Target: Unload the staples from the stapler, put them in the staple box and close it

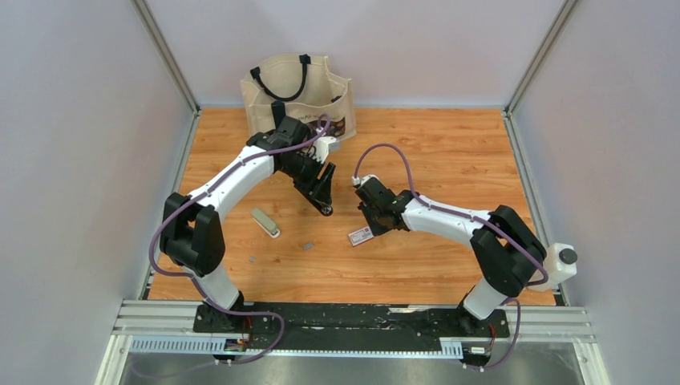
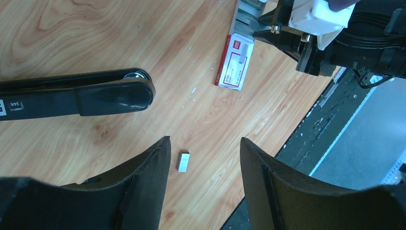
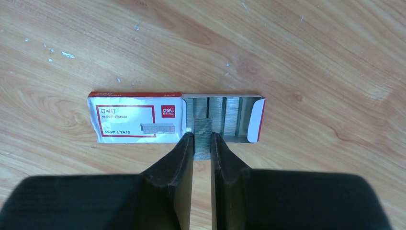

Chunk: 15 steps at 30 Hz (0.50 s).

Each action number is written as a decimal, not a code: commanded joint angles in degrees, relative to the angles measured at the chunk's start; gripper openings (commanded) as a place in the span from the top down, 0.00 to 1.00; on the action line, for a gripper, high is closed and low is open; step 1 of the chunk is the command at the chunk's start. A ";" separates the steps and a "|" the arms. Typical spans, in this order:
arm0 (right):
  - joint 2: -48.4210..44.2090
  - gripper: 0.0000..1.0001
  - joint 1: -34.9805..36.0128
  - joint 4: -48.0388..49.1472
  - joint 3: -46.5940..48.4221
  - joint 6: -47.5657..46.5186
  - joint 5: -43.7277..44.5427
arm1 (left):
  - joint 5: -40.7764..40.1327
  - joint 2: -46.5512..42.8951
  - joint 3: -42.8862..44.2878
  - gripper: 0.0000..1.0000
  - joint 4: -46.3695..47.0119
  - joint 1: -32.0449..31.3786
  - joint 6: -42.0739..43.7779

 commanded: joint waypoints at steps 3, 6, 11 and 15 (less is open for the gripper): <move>0.44 0.93 0.49 0.23 1.54 -0.77 0.73 | 0.54 -2.44 -0.12 0.37 0.71 0.16 1.01; 0.88 0.93 0.67 0.14 1.72 -0.95 0.55 | 0.28 -2.35 -0.30 0.37 0.80 0.16 1.18; 1.67 0.92 0.76 -0.12 2.25 -1.04 0.29 | 0.10 -2.35 0.05 0.37 0.89 0.16 1.01; 2.20 0.92 0.67 -0.30 2.51 -1.12 0.11 | 0.10 -2.27 0.23 0.37 0.89 0.16 0.92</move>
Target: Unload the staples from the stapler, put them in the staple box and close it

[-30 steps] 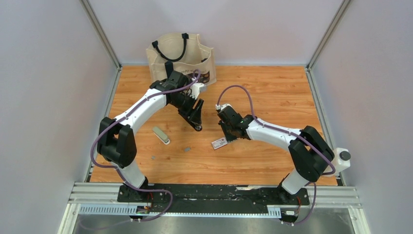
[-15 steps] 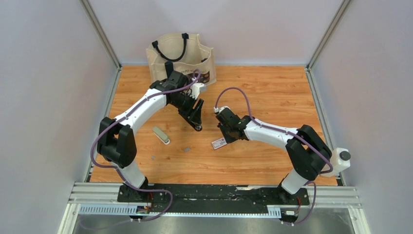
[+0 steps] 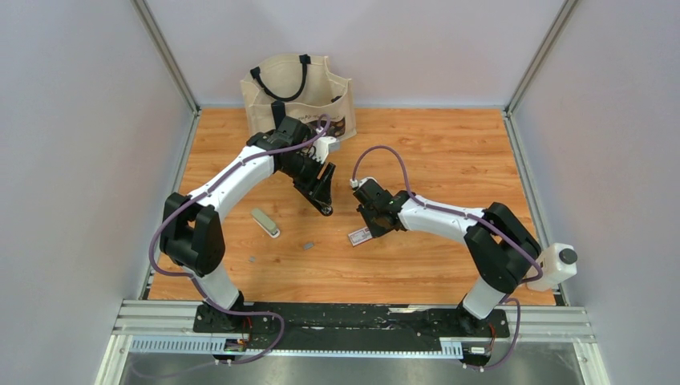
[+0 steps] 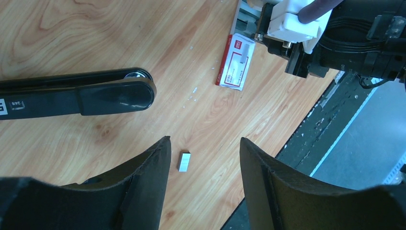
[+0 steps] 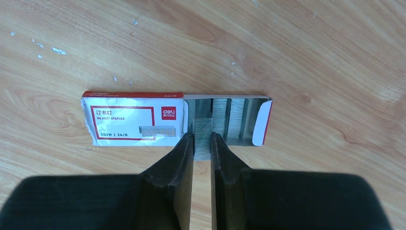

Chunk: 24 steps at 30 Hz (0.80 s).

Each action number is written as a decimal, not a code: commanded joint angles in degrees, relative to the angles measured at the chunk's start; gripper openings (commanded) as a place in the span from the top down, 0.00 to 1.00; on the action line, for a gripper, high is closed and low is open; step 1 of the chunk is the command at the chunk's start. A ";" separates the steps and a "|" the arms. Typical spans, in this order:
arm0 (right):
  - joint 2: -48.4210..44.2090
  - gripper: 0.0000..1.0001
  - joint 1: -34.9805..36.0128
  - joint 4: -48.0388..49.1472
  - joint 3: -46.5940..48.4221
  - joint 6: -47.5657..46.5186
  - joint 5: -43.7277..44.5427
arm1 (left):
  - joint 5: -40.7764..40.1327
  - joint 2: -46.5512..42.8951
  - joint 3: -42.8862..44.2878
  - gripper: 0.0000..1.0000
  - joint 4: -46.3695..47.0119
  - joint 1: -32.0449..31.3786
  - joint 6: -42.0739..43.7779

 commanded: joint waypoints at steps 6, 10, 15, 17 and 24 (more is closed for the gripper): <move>0.16 0.92 0.23 0.38 2.05 -0.88 0.48 | 0.34 -2.51 -0.08 0.37 1.11 0.16 0.92; 0.16 0.92 0.23 0.47 2.23 -0.97 1.27 | 0.43 -2.51 -0.26 0.37 1.20 0.16 0.83; 0.43 0.92 0.23 0.47 2.66 -1.24 2.06 | 0.69 -2.77 -0.70 0.37 1.46 0.16 0.66; 0.69 0.92 0.23 0.47 2.84 -1.41 2.33 | 0.78 -2.68 -0.70 0.37 1.46 0.16 0.57; 0.87 0.92 0.23 0.47 3.11 -1.68 2.59 | 0.87 -2.77 -1.14 0.37 1.72 0.16 0.48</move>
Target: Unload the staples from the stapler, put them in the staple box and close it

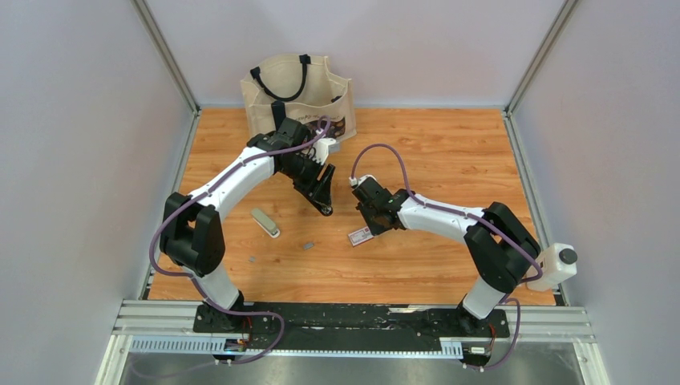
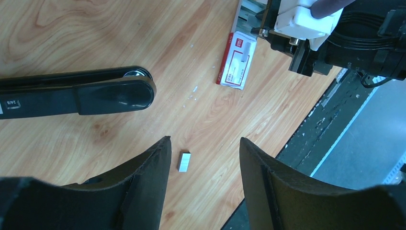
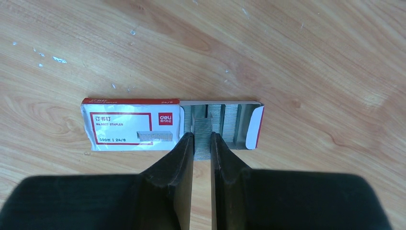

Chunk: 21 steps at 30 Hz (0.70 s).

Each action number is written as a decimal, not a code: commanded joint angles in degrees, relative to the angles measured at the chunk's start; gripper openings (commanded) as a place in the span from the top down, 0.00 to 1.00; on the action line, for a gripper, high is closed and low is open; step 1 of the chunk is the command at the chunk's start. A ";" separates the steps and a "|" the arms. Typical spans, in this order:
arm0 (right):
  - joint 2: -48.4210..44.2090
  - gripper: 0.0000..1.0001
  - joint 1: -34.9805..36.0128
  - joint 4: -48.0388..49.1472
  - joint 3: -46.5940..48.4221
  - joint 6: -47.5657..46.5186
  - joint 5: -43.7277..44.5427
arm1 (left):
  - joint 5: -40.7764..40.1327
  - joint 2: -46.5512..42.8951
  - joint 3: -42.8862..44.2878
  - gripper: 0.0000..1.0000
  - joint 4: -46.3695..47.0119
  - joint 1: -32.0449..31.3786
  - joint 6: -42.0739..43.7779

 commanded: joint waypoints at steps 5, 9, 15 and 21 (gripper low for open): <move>0.43 0.92 0.23 0.53 2.06 -0.93 1.19 | 0.89 -2.77 -0.44 0.37 1.31 0.16 0.61; 0.43 0.91 0.23 0.71 1.97 -0.93 1.19 | 0.80 -3.03 -0.53 0.37 1.31 0.07 0.61; 0.69 0.73 0.23 0.45 2.23 -0.93 0.58 | 0.62 -3.21 -0.26 0.37 1.31 0.16 0.70; 0.08 0.60 0.23 0.62 1.88 -1.02 0.49 | 0.45 -3.30 -0.35 0.38 1.22 0.16 0.96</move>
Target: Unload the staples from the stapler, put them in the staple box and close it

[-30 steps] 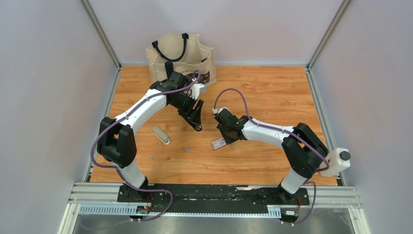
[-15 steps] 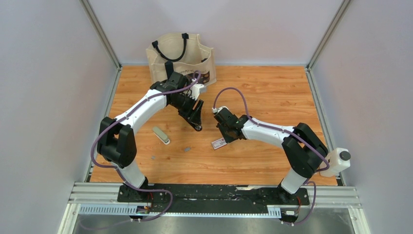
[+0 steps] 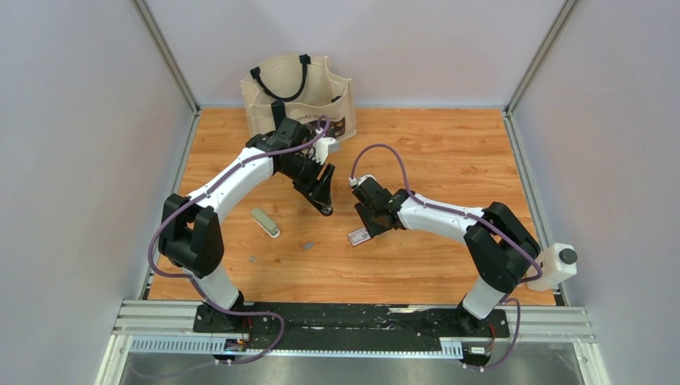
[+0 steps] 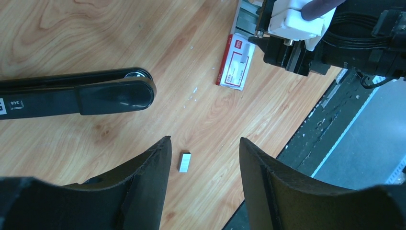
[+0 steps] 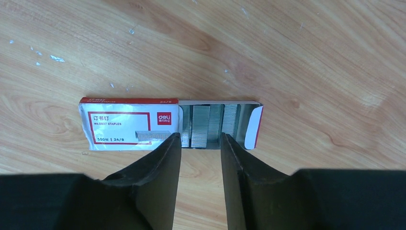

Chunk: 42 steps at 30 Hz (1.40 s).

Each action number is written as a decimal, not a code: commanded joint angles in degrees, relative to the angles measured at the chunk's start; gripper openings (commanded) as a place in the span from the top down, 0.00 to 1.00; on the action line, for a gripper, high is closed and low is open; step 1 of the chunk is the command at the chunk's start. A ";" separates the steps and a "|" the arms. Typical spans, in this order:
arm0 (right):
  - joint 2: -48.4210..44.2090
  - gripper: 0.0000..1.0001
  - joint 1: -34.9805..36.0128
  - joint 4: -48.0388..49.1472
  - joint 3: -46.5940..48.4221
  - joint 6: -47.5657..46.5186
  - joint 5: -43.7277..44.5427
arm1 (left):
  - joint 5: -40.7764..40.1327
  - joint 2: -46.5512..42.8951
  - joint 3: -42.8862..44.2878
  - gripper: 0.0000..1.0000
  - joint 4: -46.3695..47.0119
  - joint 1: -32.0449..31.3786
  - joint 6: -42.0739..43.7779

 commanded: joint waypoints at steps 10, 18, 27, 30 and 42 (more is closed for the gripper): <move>-4.29 0.62 0.15 2.07 0.76 0.82 0.97 | 0.49 -2.86 -0.13 0.38 0.79 0.16 0.85; -6.14 0.66 -6.35 2.78 3.48 3.37 -0.26 | -0.03 -2.95 0.31 0.38 -0.35 0.16 1.64; -3.86 0.64 -13.21 5.32 1.03 7.23 -9.21 | -4.16 -1.98 0.14 0.35 -10.90 -2.04 13.77; -1.40 0.63 -13.65 5.50 3.04 6.80 -9.48 | -5.30 -2.25 -1.27 0.35 -10.73 -2.04 14.12; 7.84 0.68 -13.22 0.05 9.91 6.27 -7.38 | -6.36 -4.18 -1.36 0.35 -11.26 -2.04 14.04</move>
